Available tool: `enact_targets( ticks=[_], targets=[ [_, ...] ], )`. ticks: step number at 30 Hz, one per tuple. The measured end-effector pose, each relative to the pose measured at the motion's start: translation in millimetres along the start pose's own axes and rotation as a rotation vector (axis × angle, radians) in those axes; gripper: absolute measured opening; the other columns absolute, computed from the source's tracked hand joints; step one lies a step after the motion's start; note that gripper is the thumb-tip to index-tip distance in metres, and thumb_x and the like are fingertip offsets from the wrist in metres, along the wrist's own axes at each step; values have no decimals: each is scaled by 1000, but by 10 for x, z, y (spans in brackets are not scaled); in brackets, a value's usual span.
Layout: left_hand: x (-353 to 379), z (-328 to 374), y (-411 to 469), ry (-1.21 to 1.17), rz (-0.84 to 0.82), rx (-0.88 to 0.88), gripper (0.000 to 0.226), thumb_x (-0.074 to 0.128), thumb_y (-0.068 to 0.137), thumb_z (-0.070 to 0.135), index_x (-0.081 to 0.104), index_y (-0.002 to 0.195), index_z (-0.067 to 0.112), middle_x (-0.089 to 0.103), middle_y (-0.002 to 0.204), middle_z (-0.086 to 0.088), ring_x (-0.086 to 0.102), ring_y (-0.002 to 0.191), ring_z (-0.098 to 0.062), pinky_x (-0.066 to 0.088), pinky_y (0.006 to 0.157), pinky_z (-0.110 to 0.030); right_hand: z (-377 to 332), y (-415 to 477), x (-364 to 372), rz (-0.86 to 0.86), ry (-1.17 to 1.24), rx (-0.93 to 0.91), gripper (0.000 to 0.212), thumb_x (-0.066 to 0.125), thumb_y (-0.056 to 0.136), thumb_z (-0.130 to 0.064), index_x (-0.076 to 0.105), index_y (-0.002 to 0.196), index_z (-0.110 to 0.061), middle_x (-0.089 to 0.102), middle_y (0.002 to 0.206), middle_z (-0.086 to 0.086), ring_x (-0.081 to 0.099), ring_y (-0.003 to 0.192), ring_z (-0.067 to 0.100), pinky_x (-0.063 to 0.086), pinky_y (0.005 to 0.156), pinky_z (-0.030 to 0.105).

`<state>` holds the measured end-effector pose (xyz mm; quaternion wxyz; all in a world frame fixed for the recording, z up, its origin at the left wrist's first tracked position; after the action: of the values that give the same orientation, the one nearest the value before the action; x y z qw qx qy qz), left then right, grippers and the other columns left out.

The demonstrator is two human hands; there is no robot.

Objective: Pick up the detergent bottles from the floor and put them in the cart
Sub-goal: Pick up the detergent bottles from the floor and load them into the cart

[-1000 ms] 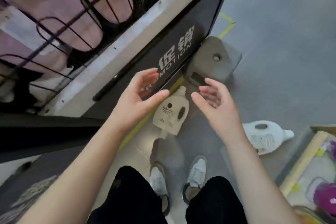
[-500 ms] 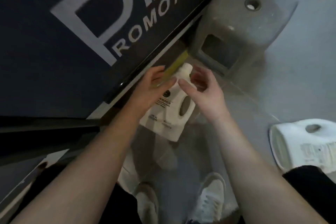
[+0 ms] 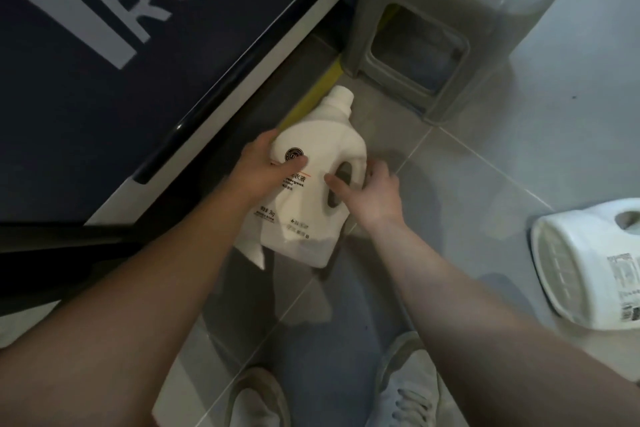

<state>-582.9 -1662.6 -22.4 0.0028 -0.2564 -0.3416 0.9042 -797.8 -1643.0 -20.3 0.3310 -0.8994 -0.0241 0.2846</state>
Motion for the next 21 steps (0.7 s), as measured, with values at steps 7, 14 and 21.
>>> enact_targets(
  ticks=[7, 14, 21],
  targets=[
    [187, -52, -137, 165, 8, -51, 91, 80, 89, 47, 29, 162, 32, 36, 157, -12, 39, 148, -35, 36, 122, -45, 42, 39, 79, -57, 38, 48, 101, 84, 82, -57, 34, 158, -15, 41, 156, 14, 48, 143, 34, 42, 111, 37],
    [457, -273, -401, 119, -56, -245, 102, 88, 79, 54, 29, 157, 24, 40, 150, -11, 53, 135, -33, 48, 109, -40, 158, 129, -41, -128, -9, 102, 113, 87, 71, -66, 31, 158, -20, 40, 157, 13, 50, 141, 36, 46, 115, 48],
    [557, -352, -350, -317, -96, -346, 95, 88, 74, 63, 46, 148, 18, 74, 119, -1, 75, 101, -21, 61, 93, -40, 196, 193, -99, -269, -59, 145, 120, 90, 72, -61, 23, 161, -17, 50, 155, 10, 56, 137, 33, 52, 106, 41]
  ],
)
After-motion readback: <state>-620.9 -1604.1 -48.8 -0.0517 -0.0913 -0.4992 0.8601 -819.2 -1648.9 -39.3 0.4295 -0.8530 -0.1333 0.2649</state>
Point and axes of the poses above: each hand's wrist, its own y-axis towards the middle knuckle, its own x-axis out of the palm, z = x × y, the point moved 3 cm from there along y, towards the middle knuckle
